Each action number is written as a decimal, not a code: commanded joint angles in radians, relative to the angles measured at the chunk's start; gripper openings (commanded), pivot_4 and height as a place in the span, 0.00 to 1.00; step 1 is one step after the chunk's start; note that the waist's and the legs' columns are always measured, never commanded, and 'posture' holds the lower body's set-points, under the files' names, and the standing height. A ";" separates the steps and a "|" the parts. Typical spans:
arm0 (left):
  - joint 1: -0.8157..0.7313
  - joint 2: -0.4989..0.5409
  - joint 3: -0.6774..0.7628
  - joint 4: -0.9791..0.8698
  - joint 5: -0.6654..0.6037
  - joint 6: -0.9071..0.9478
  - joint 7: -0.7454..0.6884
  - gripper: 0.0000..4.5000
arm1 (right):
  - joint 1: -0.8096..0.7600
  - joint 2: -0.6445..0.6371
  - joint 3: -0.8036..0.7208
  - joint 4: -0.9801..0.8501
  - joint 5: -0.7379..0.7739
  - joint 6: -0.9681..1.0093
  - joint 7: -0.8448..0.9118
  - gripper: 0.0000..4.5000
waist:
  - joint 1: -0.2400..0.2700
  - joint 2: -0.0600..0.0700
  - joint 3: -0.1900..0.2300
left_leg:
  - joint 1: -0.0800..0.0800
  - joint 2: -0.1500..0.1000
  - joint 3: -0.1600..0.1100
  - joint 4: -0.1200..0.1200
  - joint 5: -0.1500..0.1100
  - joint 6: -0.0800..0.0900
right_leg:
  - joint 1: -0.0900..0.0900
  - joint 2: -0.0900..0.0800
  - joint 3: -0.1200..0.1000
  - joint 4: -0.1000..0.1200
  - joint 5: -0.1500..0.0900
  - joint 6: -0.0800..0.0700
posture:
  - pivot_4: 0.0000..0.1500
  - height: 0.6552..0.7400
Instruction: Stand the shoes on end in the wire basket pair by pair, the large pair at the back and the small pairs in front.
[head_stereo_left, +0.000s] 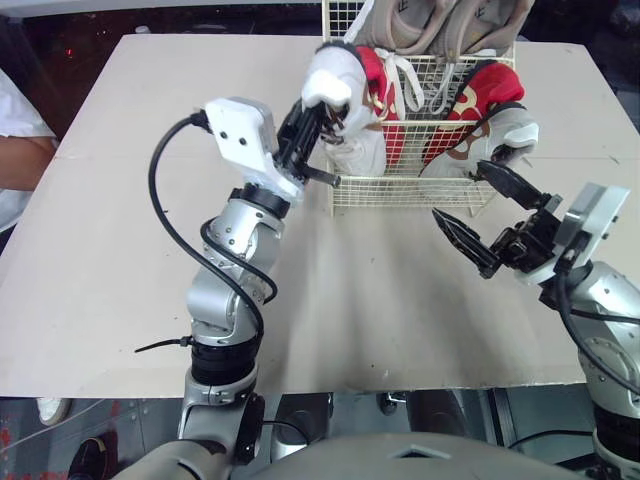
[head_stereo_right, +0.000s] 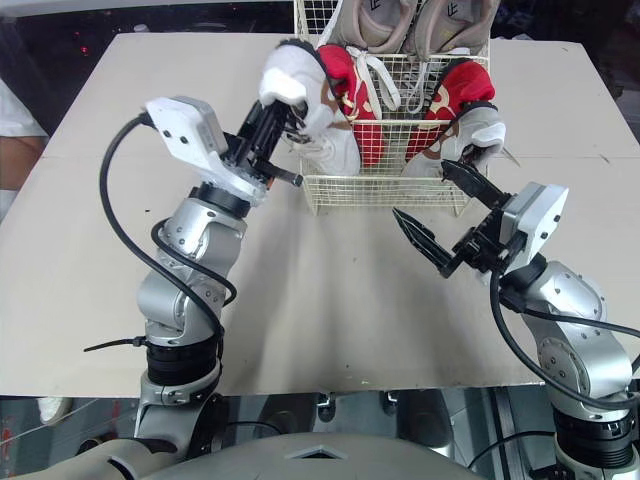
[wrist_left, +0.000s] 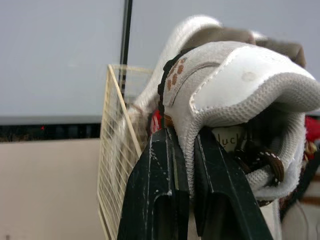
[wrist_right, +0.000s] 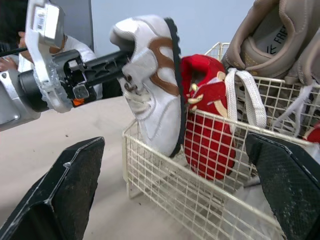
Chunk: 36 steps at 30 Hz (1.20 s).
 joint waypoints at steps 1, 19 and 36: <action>0.011 -0.007 -0.020 0.012 0.016 -0.007 -0.012 0.00 | 0.020 0.006 -0.022 -0.013 -0.022 -0.082 0.031 0.99 | -0.001 0.000 0.000 | 0.000 0.000 0.000 0.000 0.000 0.000 | 0.000 0.000 0.000 0.000 0.000 0.000 | 1.00 0.36; 0.172 0.069 0.046 -0.082 -0.107 0.061 -0.152 0.99 | 0.063 -0.004 -0.058 0.048 -0.006 -0.142 0.083 1.00 | 0.000 0.001 -0.001 | 0.001 0.000 0.000 0.000 0.000 0.000 | 0.001 0.000 0.001 0.000 0.000 0.000 | 1.00 0.36; 0.580 0.459 0.166 0.011 -0.095 -0.025 -0.567 0.99 | 0.067 -0.201 -0.150 0.598 -0.066 -0.226 0.443 1.00 | 0.000 0.008 -0.004 | 0.008 0.001 0.007 -0.002 -0.003 0.005 | 0.002 0.001 0.006 0.000 -0.003 0.002 | 1.00 0.36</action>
